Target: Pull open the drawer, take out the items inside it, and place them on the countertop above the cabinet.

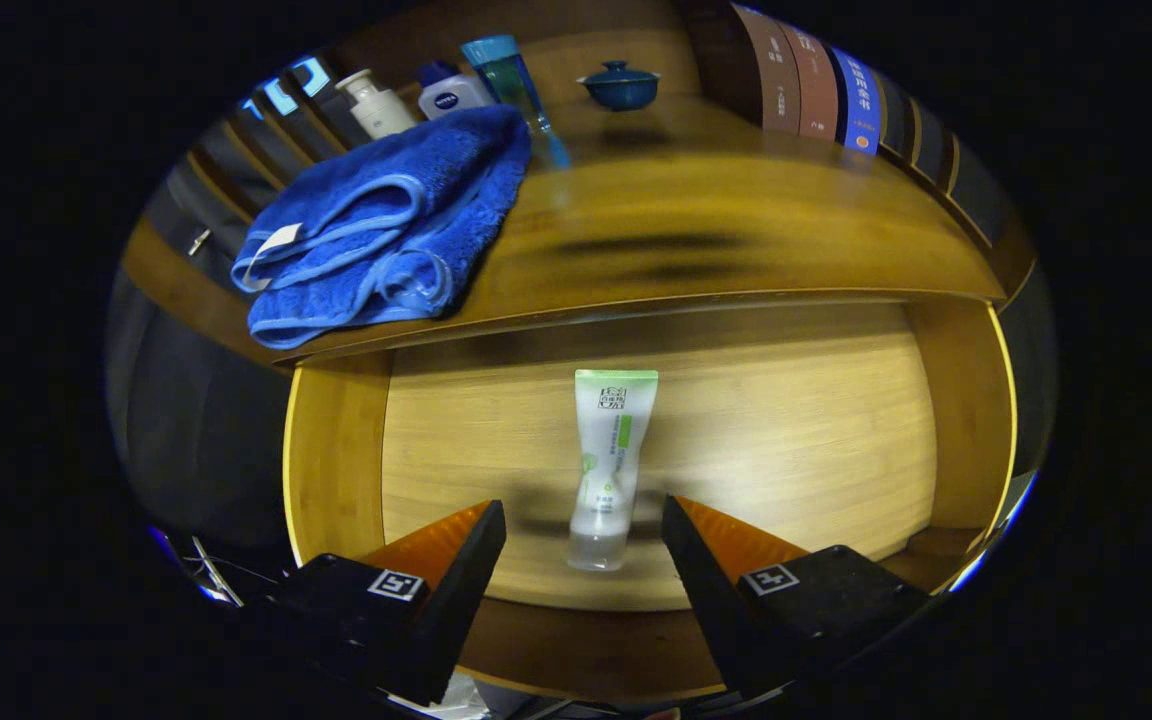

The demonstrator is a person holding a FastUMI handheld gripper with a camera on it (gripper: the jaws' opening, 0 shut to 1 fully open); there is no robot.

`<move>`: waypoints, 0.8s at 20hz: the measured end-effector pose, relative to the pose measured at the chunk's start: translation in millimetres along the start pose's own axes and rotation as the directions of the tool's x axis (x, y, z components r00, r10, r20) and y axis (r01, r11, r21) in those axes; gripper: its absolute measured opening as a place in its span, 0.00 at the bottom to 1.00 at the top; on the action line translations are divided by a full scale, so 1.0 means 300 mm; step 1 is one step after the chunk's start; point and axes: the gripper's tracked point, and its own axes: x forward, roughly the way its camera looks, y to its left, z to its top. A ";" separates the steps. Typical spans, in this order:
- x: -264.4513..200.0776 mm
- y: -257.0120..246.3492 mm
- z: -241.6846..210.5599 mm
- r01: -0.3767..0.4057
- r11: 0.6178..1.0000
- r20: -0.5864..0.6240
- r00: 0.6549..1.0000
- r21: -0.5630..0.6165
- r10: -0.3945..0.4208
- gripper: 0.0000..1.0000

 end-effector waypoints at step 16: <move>0.172 -0.076 -0.037 0.113 0.990 -0.138 0.982 -0.089 -0.125 0.49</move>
